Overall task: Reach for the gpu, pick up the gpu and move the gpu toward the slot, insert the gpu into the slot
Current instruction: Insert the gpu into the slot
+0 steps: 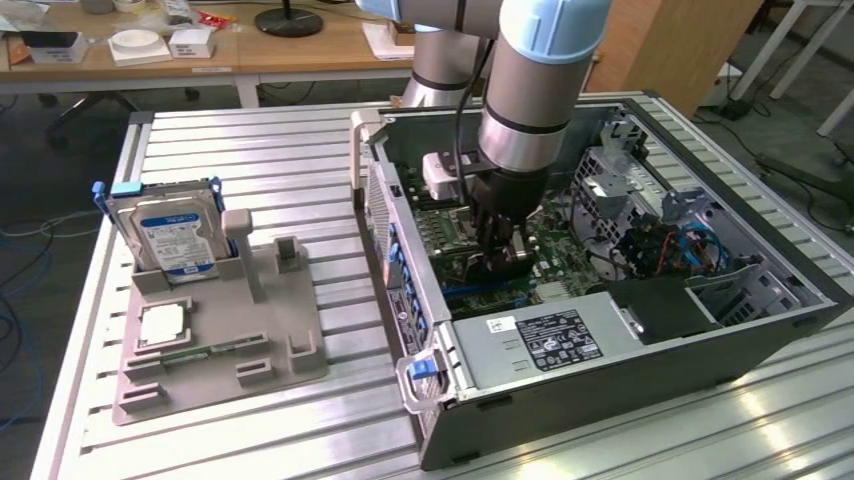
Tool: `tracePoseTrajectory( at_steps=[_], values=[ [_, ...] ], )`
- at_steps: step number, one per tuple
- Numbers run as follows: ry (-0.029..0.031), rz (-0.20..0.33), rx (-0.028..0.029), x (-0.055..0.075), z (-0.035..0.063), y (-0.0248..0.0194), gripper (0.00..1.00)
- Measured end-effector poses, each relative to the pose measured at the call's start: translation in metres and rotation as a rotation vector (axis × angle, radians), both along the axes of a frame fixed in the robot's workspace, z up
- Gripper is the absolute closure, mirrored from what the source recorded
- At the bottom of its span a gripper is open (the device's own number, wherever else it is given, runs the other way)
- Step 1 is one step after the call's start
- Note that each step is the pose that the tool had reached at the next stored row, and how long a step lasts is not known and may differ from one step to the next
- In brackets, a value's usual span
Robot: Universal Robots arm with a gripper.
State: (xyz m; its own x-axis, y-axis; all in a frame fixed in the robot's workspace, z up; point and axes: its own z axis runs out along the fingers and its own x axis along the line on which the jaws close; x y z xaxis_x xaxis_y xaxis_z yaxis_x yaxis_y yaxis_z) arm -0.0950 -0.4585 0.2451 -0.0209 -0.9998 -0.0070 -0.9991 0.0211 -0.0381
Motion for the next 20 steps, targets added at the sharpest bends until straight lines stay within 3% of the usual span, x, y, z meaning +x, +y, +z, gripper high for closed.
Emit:
tracePoseTrajectory(
  at_steps=[20],
  values=[
    [0.0001, 0.002, 0.0008, -0.0007, -0.0035, 0.0012, 0.74]
  ],
)
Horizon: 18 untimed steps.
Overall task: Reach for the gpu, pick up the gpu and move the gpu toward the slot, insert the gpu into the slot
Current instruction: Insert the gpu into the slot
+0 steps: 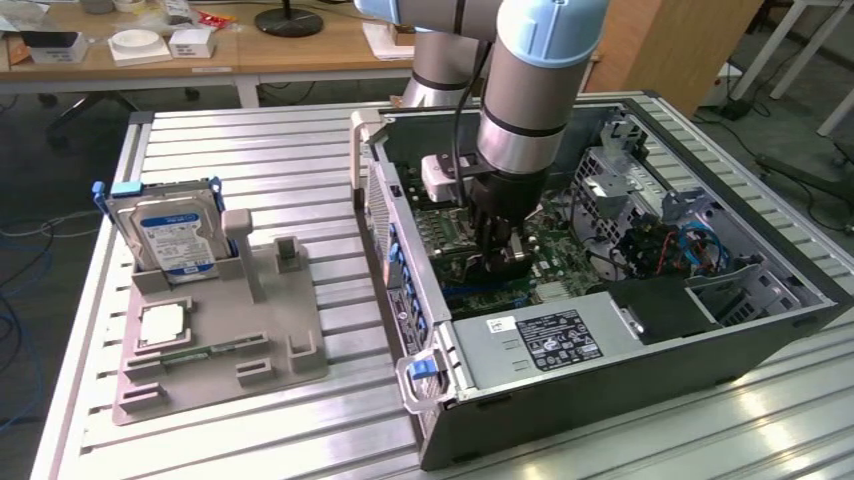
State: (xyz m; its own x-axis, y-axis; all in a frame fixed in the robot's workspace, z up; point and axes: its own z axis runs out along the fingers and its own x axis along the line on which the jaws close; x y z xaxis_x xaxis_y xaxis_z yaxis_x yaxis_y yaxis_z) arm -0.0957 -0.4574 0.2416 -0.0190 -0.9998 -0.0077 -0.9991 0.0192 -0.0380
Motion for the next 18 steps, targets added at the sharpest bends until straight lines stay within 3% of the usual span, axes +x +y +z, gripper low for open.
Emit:
tracePoseTrajectory(
  at_steps=[18],
  values=[
    [0.0, 0.0, 0.0, -0.0002, -0.0031, 0.0, 0.74]
  ],
)
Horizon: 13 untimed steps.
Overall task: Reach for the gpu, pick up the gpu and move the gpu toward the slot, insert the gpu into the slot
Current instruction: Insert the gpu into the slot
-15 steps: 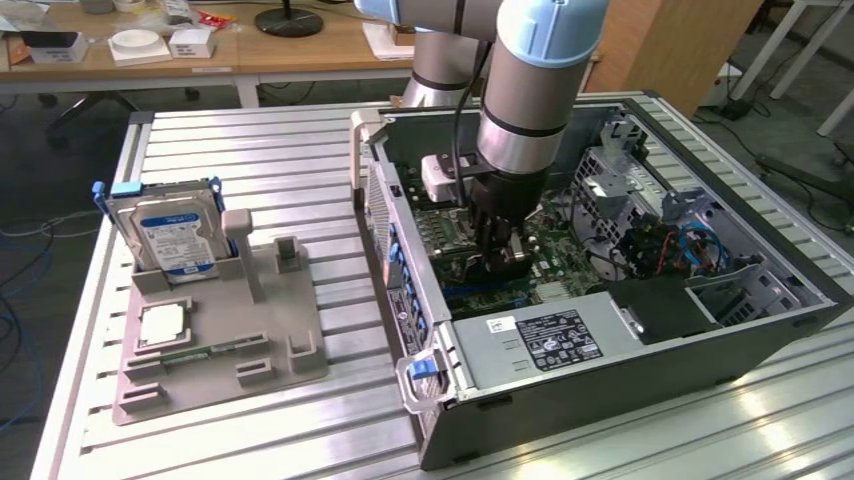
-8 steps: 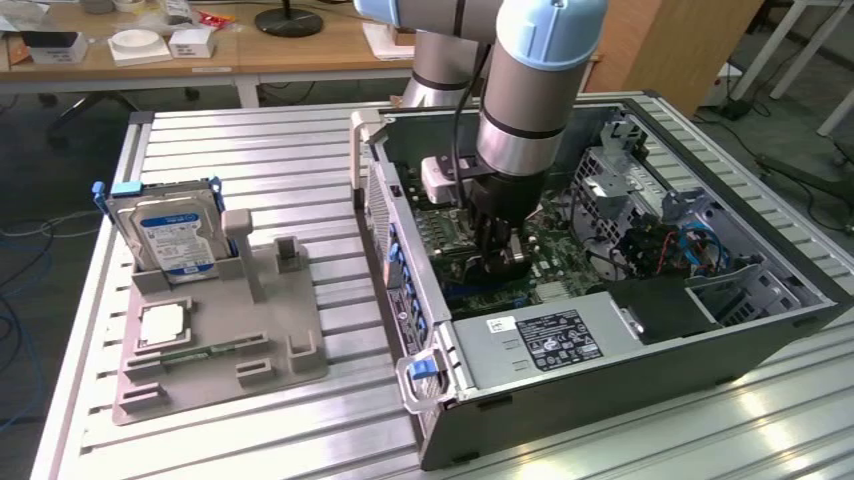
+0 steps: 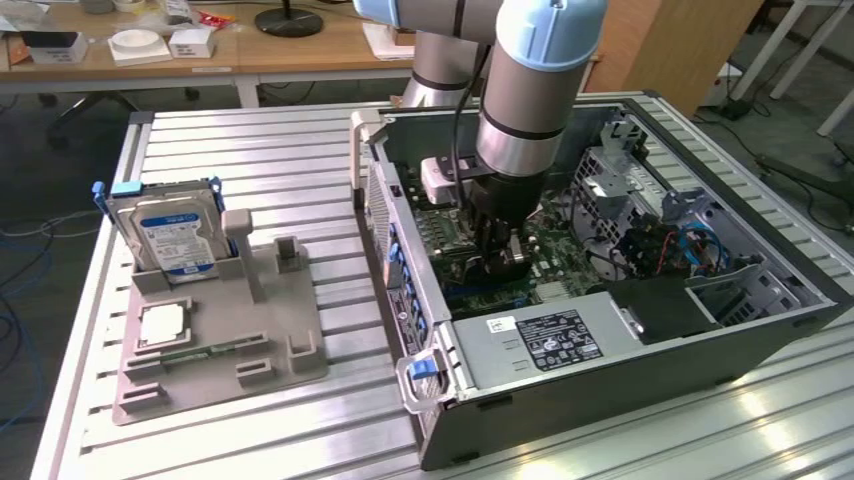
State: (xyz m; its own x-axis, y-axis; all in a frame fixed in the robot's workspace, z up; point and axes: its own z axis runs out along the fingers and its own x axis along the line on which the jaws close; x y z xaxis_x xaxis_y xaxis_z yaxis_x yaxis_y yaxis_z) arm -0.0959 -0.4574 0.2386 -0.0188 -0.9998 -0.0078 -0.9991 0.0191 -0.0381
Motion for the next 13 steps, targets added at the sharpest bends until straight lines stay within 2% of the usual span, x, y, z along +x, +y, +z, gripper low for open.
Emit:
tracePoseTrajectory(
  at_steps=[7, 9, 11, 13],
  values=[
    [-0.0002, 0.0, -0.0002, -0.002, -0.0006, 0.0, 0.74],
    [0.0002, 0.0, -0.0018, -0.003, -0.0032, -0.0002, 0.74],
    [-0.003, 0.0, -0.0012, -0.004, -0.0065, -0.0002, 0.74],
    [-0.0029, 0.001, -0.0013, -0.0039, -0.0065, -0.0002, 0.74]
  ],
)
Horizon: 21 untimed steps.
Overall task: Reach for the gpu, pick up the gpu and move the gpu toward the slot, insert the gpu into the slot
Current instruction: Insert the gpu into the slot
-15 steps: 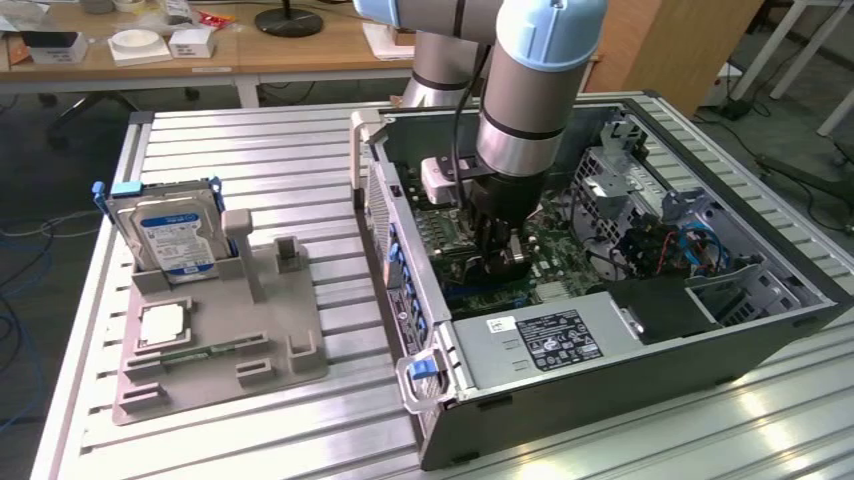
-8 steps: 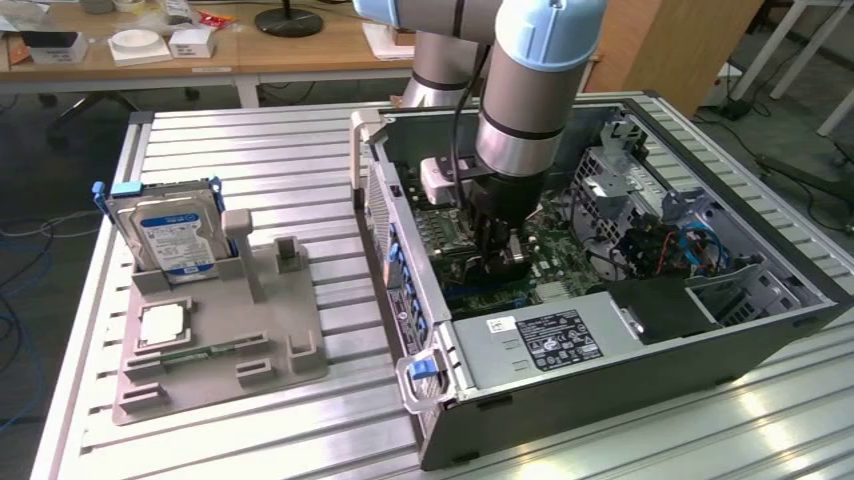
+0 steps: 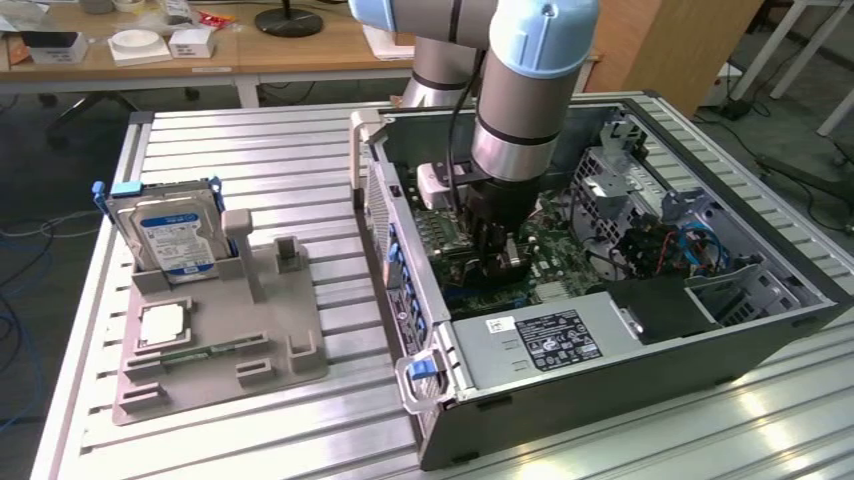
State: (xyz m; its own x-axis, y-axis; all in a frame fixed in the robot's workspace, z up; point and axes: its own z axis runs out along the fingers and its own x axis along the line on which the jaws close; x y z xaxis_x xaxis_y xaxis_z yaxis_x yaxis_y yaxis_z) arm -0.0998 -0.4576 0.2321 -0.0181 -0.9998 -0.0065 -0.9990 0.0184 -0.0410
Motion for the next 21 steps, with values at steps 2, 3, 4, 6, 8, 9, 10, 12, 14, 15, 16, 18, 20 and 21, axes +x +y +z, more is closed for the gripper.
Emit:
tracePoseTrajectory(
  at_steps=[2, 3, 4, 6, 8, 9, 10, 12, 14, 15, 16, 18, 20, 21],
  values=[
    [0.0, 0.0, -0.0001, 0.0, 0.0, 0.0, 0.74],
    [-0.0001, 0.0, -0.0001, 0.0, 0.0, 0.0, 0.74],
    [-0.0001, 0.0, -0.0001, 0.0, 0.0, 0.0, 0.74],
    [0.0, 0.0, -0.0002, 0.0, 0.0, 0.0, 0.74],
    [0.0, 0.0, -0.0002, 0.0, 0.0001, 0.0, 0.74],
    [-0.0002, 0.0, -0.0001, 0.0, 0.0002, 0.0, 0.74],
    [0.0013, -0.001, 0.0021, -0.001, 0.0005, 0.0003, 0.73],
    [-0.0005, 0.0, 0.0023, -0.001, 0.0033, 0.0003, 0.73],
    [-0.0022, 0.0, 0.0018, 0.0, 0.008, 0.0002, 0.67],
    [-0.0033, 0.0, 0.0021, 0.0, 0.0115, 0.0002, 0.67],
    [-0.0042, 0.0, 0.0018, 0.0, 0.0153, 0.0002, 0.67],
    [-0.0062, 0.0, 0.0019, 0.0, 0.0226, 0.0002, 0.67],
    [-0.0095, 0.0, 0.0017, -0.001, 0.0296, 0.0002, 0.67],
    [-0.0111, 0.0, 0.0019, 0.0, 0.0328, 0.0002, 0.67]
  ],
)
